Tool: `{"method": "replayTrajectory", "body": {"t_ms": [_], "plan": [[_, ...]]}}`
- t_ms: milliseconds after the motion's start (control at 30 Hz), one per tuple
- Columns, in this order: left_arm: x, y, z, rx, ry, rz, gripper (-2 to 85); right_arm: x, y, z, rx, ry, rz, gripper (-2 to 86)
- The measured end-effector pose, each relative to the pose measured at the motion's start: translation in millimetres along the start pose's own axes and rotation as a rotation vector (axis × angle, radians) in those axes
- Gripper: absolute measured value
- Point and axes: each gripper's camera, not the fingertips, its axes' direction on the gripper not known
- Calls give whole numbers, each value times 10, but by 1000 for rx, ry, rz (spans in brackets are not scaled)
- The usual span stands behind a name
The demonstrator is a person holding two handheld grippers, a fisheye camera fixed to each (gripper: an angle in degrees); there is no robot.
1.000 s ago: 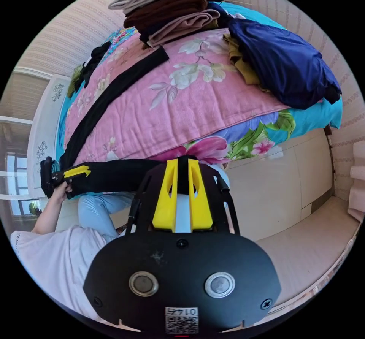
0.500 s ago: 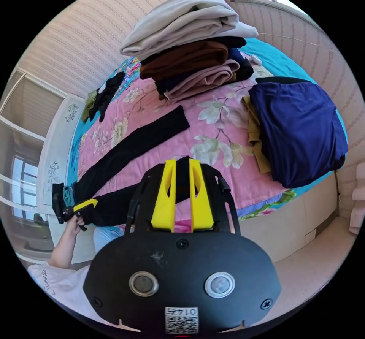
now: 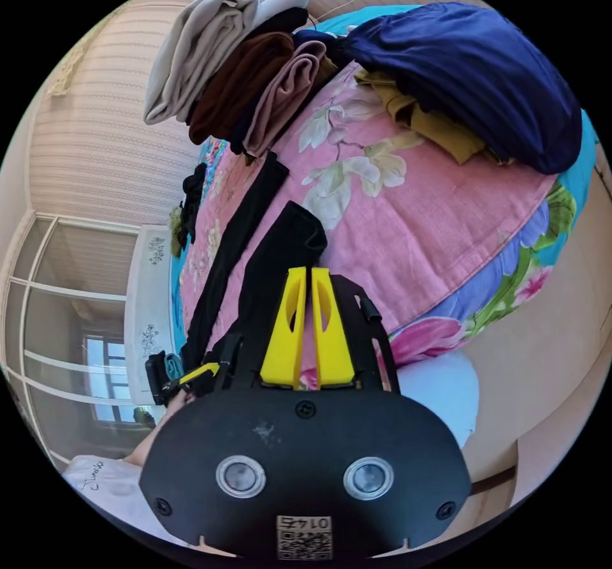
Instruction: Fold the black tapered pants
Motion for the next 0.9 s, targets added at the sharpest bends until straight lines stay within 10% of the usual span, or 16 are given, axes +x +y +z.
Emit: {"method": "replayTrajectory", "body": {"t_ms": [500,900], "plan": [[-958,850,-567,150,157,-141,56,605,419,-259,40,-72,120,37],[-3292,3999,-1249,542,258,-1112,63,339,465,58,-41,77,100,69]]}}
